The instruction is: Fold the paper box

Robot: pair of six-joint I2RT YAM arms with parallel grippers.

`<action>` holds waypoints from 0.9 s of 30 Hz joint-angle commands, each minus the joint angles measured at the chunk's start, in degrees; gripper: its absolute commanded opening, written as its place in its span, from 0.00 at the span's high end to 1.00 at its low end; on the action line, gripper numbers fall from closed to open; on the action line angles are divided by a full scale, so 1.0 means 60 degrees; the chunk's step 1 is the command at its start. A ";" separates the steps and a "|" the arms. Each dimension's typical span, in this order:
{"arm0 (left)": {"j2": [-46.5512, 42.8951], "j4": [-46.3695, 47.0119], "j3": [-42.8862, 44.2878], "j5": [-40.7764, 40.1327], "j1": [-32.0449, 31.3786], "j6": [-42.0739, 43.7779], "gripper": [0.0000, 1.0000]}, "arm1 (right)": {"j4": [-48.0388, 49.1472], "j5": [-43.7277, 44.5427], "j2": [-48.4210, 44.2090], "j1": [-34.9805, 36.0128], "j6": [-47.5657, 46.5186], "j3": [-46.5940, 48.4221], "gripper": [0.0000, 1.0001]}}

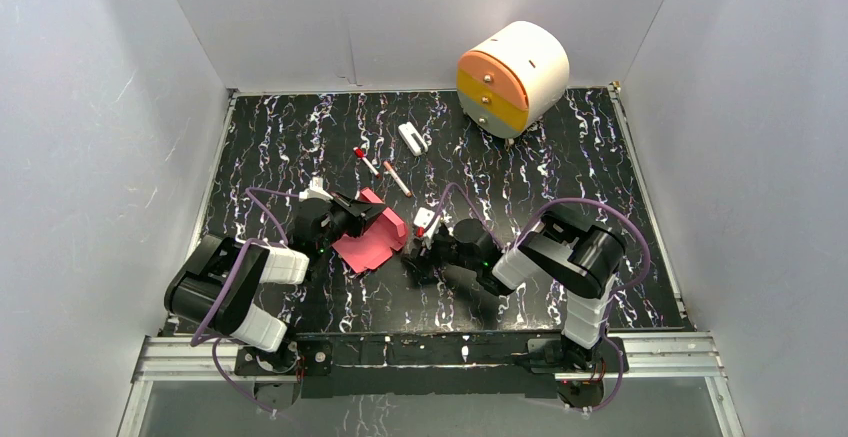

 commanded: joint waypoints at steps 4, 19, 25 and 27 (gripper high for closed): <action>0.0093 0.0335 -0.0012 0.0271 0.0064 0.0024 1.00 | 0.0740 0.0754 -0.0716 -0.0062 -0.0251 -0.0467 0.25; 0.0308 0.0388 0.0075 0.0498 0.0067 0.0097 1.00 | -0.0796 0.0122 -0.1080 -0.0298 -0.0925 0.0073 0.30; 0.0309 0.0431 0.0077 0.0540 0.0067 0.0057 1.00 | -0.0317 -0.0612 -0.0562 -0.0285 -0.0431 0.0493 0.33; 0.0308 0.0454 0.0042 0.0557 0.0067 0.0012 1.00 | -0.0189 -0.0683 -0.0465 -0.0285 -0.0324 0.0589 0.34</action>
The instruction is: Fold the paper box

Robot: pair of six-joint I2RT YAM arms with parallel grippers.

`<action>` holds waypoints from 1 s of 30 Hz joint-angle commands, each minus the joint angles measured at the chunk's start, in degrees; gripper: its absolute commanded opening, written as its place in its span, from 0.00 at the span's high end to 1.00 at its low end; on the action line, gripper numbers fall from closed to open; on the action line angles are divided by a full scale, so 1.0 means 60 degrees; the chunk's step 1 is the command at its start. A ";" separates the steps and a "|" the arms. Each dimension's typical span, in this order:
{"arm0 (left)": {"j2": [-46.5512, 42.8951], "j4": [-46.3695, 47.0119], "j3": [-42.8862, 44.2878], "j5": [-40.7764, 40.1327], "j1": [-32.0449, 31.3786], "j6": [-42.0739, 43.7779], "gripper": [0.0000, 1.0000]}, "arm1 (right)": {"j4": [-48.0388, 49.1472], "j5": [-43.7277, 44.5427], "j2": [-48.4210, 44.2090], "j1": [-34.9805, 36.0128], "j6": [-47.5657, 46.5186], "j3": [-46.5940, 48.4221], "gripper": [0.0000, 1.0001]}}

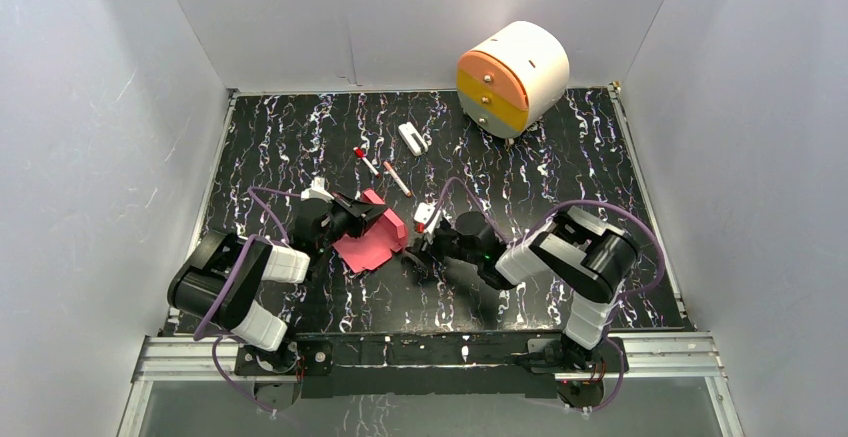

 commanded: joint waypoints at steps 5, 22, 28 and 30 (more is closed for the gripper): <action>0.0031 0.0318 -0.0078 0.0224 0.0038 -0.0129 1.00 | 0.1182 -0.0563 0.0432 0.0003 0.0646 0.0546 0.34; 0.0052 0.0990 -0.0644 0.0263 0.0038 -0.0583 1.00 | 0.2191 0.0571 0.1148 0.0381 0.1603 0.0972 0.38; 0.0002 0.1175 -0.0826 0.0192 0.0026 -0.0741 1.00 | 0.2539 0.2573 0.1342 0.0769 0.1877 0.1056 0.37; -0.0020 0.1327 -0.0960 0.0134 0.0025 -0.0841 1.00 | 0.2595 0.3326 0.1418 0.0941 0.1963 0.1109 0.37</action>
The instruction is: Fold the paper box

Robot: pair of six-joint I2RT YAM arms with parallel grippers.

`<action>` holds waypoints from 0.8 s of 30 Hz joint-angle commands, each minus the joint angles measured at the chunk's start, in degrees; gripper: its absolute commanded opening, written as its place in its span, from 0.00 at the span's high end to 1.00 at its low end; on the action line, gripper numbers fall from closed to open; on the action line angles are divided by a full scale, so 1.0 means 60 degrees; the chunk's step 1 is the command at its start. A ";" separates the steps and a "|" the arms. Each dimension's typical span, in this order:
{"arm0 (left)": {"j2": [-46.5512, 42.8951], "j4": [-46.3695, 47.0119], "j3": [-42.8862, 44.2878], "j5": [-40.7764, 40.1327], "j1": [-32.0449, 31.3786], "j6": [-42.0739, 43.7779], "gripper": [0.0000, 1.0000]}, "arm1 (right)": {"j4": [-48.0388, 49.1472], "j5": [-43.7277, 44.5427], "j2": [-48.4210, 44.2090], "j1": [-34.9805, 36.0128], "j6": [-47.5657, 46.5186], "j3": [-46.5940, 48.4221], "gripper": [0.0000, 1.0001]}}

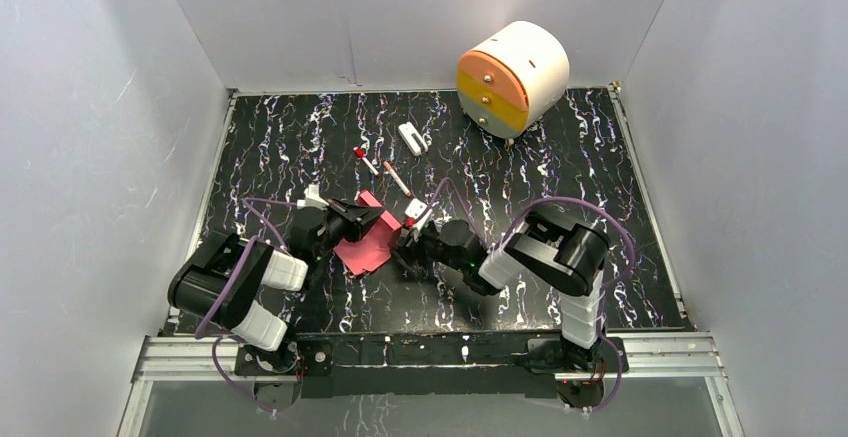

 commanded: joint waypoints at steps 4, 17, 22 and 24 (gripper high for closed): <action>-0.0127 0.0514 -0.0502 0.0018 -0.0055 -0.0295 1.00 | 0.0995 0.3188 0.0278 0.0506 0.0326 0.0632 0.37; -0.0361 0.0733 -0.0964 -0.0592 -0.0266 -0.0678 1.00 | 0.0781 0.4558 0.0527 0.0698 0.0646 0.1025 0.42; -0.0459 0.0735 -0.1044 -0.0683 -0.0291 -0.0666 1.00 | 0.0548 0.4606 0.0532 0.0688 0.0308 0.0936 0.51; -0.0492 0.0744 -0.1026 -0.0570 -0.0287 -0.0641 1.00 | 0.0561 0.4631 0.0506 0.0699 0.0123 0.0834 0.57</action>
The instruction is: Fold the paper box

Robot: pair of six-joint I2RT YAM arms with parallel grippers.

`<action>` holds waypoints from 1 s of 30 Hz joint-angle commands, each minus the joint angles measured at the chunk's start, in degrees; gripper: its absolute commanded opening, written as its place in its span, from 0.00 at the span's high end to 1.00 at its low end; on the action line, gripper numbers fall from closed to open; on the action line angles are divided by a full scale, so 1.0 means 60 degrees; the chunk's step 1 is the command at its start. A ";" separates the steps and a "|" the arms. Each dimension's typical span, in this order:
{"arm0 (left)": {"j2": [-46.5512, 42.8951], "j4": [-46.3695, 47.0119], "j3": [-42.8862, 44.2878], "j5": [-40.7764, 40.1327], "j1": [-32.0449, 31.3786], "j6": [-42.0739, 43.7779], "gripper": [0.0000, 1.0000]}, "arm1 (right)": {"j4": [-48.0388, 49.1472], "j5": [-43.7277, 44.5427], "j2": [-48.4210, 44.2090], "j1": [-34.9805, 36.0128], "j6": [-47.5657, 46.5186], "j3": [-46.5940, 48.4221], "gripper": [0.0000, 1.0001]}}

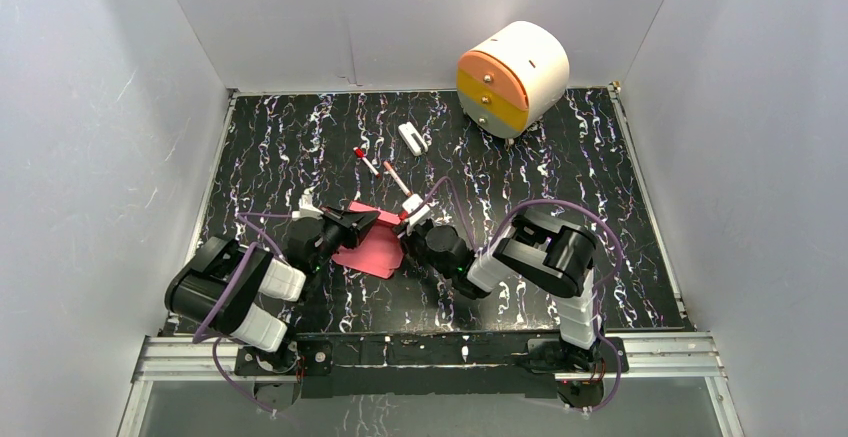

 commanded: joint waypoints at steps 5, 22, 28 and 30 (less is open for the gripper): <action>-0.0717 -0.0187 -0.0267 0.0628 -0.0103 0.0507 0.83 | 0.0489 0.0851 -0.0254 -0.0174 -0.1027 -0.0234 0.67; -0.6093 -0.8653 0.1672 0.0482 -0.0083 0.4946 0.47 | -0.0412 -0.2070 -0.1906 -0.1535 -0.1551 -0.1532 0.92; -0.5544 -1.1620 0.3808 -0.0118 -0.0077 0.7293 0.43 | -0.1184 -0.4321 -0.2529 -0.2022 -0.1731 -0.1723 0.94; -0.5030 -1.2090 0.4262 0.0239 -0.0076 0.7594 0.42 | -0.1413 -0.4848 -0.2582 -0.2042 -0.1835 -0.1638 0.93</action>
